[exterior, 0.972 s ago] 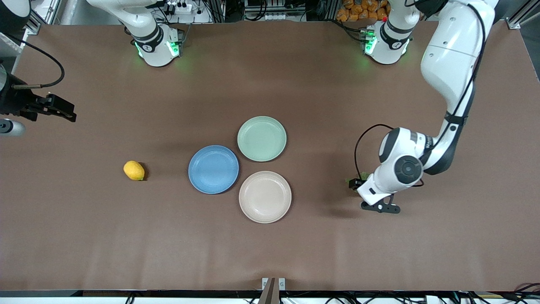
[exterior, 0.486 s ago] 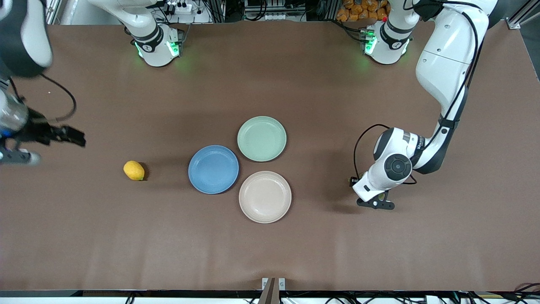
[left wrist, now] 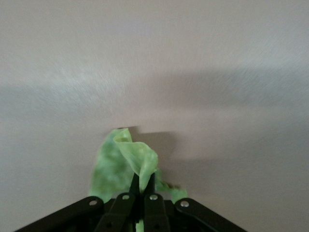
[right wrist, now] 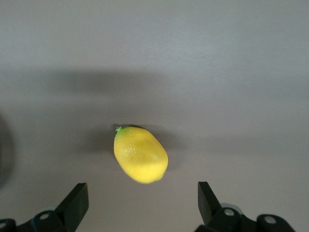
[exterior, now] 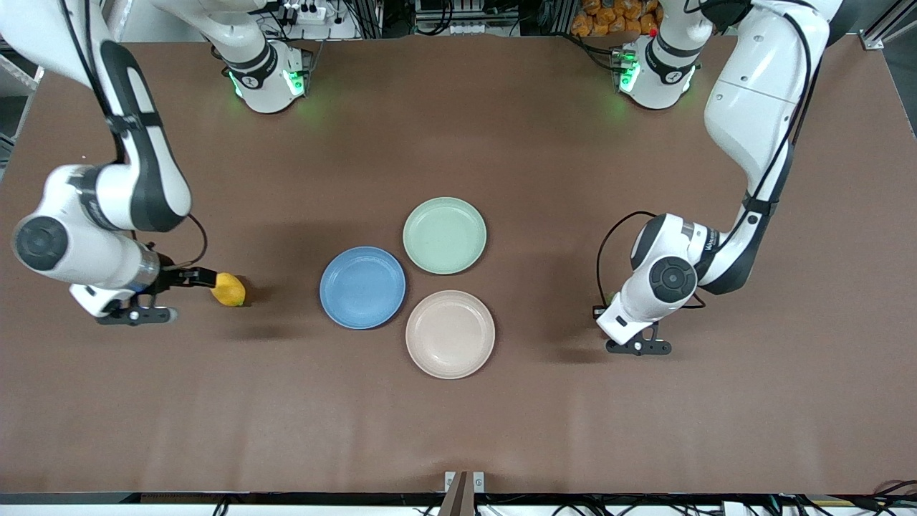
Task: Place lemon and lettuce in plates
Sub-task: 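Carry the lettuce onto the cream plate while the right gripper grasps the lemon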
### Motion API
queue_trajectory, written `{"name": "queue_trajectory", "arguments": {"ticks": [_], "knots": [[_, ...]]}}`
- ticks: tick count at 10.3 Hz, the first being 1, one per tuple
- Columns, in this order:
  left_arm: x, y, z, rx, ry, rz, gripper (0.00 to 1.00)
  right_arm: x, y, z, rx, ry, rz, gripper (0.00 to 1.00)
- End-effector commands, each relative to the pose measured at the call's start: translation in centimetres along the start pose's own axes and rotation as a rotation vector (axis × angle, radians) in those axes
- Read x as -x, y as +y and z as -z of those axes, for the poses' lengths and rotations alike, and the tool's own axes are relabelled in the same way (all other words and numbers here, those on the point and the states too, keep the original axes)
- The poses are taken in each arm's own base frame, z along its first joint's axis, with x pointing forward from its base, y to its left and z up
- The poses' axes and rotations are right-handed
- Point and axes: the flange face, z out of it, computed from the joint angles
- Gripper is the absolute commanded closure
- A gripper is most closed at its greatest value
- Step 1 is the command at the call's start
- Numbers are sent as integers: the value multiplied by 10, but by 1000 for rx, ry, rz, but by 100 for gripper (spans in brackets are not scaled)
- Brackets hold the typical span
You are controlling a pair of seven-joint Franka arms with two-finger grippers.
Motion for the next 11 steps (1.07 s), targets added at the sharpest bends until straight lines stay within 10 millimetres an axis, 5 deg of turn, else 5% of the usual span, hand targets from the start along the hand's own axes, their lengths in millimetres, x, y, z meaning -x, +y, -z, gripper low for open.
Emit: {"name": "queue_trajectory", "arguments": {"ticks": [1, 3, 4, 6, 8, 9, 10, 11], "knots": [[6, 52, 76, 5, 120, -15, 100, -2, -6, -28, -11, -24, 151, 0], [5, 122, 124, 70, 210, -24, 100, 3, -4, -60, -11, -10, 235, 0], [10, 162, 127, 119, 250, 1, 100, 8, -5, -75, -10, 4, 244, 0], [20, 210, 107, 252, 336, 69, 100, 10, -6, -92, -7, 16, 247, 0], [30, 238, 59, 353, 385, 66, 100, 14, -4, -104, -18, 8, 233, 0], [46, 259, 38, 365, 372, 60, 100, 14, -3, -104, -19, 8, 229, 20], [50, 262, 28, 352, 361, 74, 100, 13, -4, -101, -20, 8, 230, 55], [53, 264, 21, 349, 352, 73, 100, 11, -5, -99, -19, 11, 231, 76]]}}
